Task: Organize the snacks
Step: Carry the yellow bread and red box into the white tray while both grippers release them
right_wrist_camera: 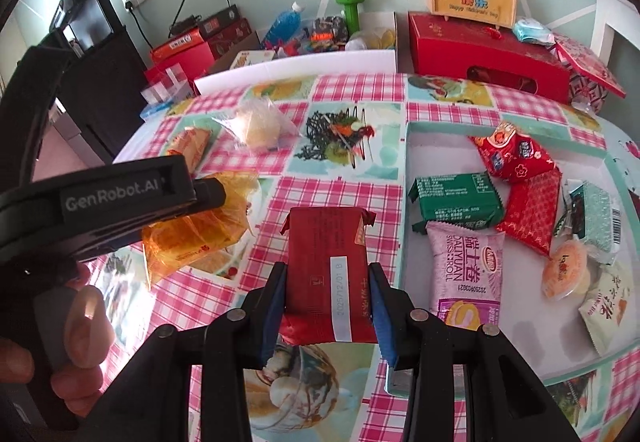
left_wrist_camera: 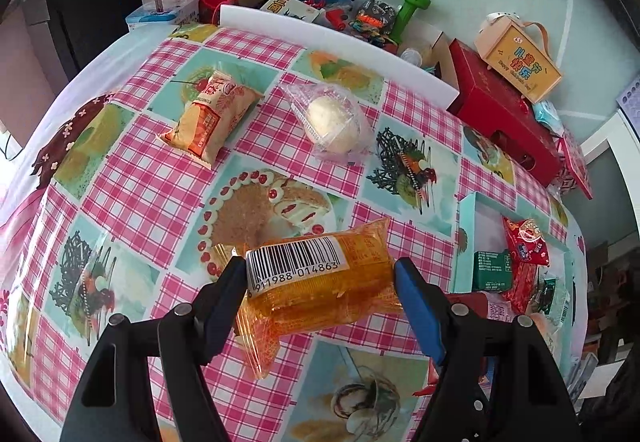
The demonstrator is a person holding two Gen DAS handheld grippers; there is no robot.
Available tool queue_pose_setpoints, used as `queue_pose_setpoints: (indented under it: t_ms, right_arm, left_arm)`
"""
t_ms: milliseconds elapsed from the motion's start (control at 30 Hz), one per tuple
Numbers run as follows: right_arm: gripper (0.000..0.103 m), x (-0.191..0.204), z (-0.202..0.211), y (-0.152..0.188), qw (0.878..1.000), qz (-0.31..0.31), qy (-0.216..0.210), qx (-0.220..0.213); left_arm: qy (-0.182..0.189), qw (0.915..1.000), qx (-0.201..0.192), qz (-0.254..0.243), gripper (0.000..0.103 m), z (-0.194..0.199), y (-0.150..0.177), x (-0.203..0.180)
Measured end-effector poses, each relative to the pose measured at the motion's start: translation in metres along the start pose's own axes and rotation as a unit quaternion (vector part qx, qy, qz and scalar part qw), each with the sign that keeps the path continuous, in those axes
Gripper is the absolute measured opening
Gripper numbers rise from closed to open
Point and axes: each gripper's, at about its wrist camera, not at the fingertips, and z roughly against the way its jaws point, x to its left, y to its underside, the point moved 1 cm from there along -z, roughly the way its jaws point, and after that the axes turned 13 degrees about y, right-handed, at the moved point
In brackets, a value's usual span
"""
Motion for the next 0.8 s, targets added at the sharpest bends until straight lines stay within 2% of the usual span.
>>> queue_pose_setpoints:
  t_ms: [167,333,600,800]
  right_arm:
    - [0.042,-0.015,0.005,-0.004,1.0,-0.018,0.013,-0.003]
    - [0.042,-0.06,0.013,-0.008,0.996,-0.068,0.061,-0.01]
    - [0.042,-0.152,0.025,-0.002,0.974,-0.168,0.154,-0.007]
    - [0.042,-0.201,0.036,0.007,0.958,-0.217,0.189,-0.008]
  left_arm:
    - [0.007,0.9998,-0.013,-0.016,0.076,0.006,0.001,-0.012]
    - [0.018,0.9989,-0.012,-0.041,0.076,0.005,0.007,-0.031]
    - [0.048,0.9927,0.008,-0.111,0.076,-0.007,0.031,-0.082]
    - [0.068,0.9822,0.023,-0.174,0.076,-0.021,0.056,-0.127]
